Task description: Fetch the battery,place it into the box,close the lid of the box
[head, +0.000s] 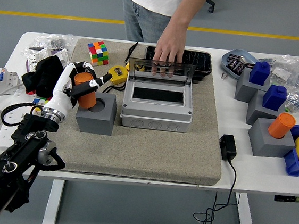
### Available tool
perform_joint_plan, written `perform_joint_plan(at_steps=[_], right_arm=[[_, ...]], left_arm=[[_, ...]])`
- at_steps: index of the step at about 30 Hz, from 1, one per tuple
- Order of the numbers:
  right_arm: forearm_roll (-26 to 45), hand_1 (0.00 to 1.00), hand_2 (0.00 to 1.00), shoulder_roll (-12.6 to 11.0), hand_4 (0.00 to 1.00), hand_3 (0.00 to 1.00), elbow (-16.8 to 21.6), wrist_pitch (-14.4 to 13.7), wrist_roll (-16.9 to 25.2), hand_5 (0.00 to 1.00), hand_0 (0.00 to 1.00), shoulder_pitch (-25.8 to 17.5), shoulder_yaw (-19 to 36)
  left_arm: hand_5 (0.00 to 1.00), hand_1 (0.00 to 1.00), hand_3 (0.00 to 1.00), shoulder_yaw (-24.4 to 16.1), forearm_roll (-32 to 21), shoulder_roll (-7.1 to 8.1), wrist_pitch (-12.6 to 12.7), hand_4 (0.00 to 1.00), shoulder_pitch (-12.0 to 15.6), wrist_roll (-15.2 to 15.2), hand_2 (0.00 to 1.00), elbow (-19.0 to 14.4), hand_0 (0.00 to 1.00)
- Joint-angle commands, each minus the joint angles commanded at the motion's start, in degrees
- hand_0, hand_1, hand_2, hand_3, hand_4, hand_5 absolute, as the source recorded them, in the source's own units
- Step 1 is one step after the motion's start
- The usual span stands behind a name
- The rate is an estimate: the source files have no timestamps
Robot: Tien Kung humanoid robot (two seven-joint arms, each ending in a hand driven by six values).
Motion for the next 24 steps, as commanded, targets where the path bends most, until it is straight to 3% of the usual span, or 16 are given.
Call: perform_joint_plan(at_steps=[5, 8, 11, 12, 17, 18, 20, 23, 24], right_arm=[[0.1, 0.833, 0.808, -0.1, 0.998, 0.829, 0.0, 0.0, 0.0, 0.998, 0.845, 0.1, -0.1], [0.1, 0.833, 0.808, -0.2, 0.998, 0.829, 0.0, 0.0, 0.0, 0.998, 0.846, 0.0, -0.1], [-0.1, 0.833, 0.808, -0.2, 0.998, 0.829, 0.0, 0.0, -0.1, 0.998, 0.846, 0.0, 0.1], [0.0, 0.833, 0.807, -0.3, 0.998, 0.828, 0.0, 0.0, -0.1, 0.998, 0.845, 0.0, 0.0], [0.1, 0.833, 0.807, -0.5, 0.998, 0.828, 0.0, 0.0, 0.1, 0.998, 0.845, 0.4, -0.1], [0.0, 0.833, 0.807, -0.5, 0.998, 0.828, 0.0, 0.0, 0.1, 0.998, 0.845, 0.5, 0.0], [-0.4, 0.833, 0.807, -0.7, 0.998, 0.828, 0.0, 0.0, -0.1, 0.998, 0.845, 0.5, 0.4], [-0.7, 0.833, 0.807, -0.8, 0.998, 0.828, 0.0, 0.1, -0.3, 0.998, 0.845, 0.6, 0.5], [-0.6, 0.833, 0.806, -0.8, 0.998, 0.828, 0.0, 0.0, -0.2, 0.998, 0.846, 0.6, 0.5]], left_arm=[[0.149, 0.002, 0.002, 0.1, 6.8, 0.0, 3.0, 0.998, -1.0, -0.2, 0.002, -2.0, 0.028], [0.16, 0.002, 0.002, 1.0, 13.8, 0.0, 6.7, 0.998, -2.0, -0.1, 0.002, -5.2, 0.029], [0.16, 0.002, 0.002, 4.0, 20.8, 1.16, 10.0, 0.998, -3.8, 0.0, 0.002, -8.6, 0.029], [0.28, 0.002, 0.002, 5.3, 23.4, 1.62, 10.7, 0.998, -4.5, 0.1, 0.002, -9.5, 0.027], [0.28, 0.002, 0.002, 12.6, 35.2, 4.23, 11.9, 0.998, -7.8, 1.2, 0.002, -12.5, 0.027], [0.546, 0.002, 0.002, 14.3, 37.8, 4.67, 12.2, 0.948, -8.7, 1.6, 0.002, -13.1, 0.026], [0.546, 0.002, 0.002, 17.2, 42.6, 4.86, 12.7, 0.948, -10.1, 2.1, 0.002, -13.7, 0.026], [0.546, 0.002, 0.002, 21.0, 48.2, 3.82, 12.7, 0.948, -12.1, 2.6, 0.002, -12.9, 0.026], [0.626, 0.002, 0.002, 21.7, 48.7, 3.45, 12.7, 0.934, -12.6, 2.6, 0.002, -12.6, 0.027]])
